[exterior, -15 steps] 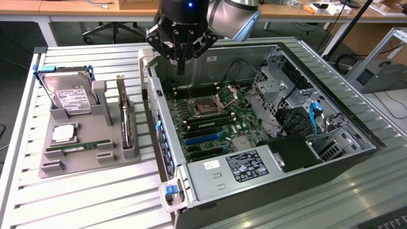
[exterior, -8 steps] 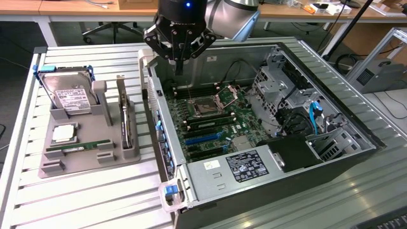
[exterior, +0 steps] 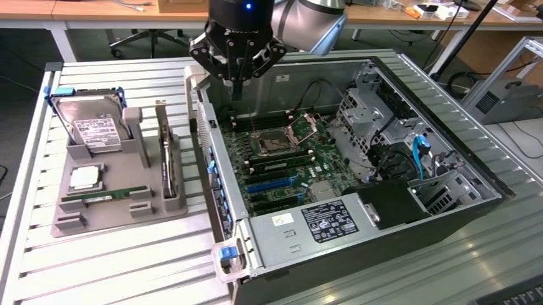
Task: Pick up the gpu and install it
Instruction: 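Reach for the gpu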
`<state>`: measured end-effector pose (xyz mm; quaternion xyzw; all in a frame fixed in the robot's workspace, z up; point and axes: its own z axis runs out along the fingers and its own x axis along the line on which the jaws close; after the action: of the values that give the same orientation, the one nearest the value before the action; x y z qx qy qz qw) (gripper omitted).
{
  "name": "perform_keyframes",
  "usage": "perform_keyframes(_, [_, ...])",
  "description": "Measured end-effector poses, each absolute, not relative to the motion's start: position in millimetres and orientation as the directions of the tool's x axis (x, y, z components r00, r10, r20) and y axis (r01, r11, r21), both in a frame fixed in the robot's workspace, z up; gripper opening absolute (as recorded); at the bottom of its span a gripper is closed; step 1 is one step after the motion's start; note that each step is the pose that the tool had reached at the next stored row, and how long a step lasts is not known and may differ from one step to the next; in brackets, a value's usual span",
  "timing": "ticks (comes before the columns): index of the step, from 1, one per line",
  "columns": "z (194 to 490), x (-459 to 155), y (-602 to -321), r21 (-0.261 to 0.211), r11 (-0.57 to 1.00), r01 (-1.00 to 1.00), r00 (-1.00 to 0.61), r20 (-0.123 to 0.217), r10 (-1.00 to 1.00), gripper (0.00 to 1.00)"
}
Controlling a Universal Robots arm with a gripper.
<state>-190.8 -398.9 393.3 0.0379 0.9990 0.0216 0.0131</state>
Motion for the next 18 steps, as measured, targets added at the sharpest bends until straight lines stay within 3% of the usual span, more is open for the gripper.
perform_keyframes(18, [393.3, -199.3, -398.9, 0.044, 0.996, 0.075, -0.997, -0.025, 0.076, 0.11])
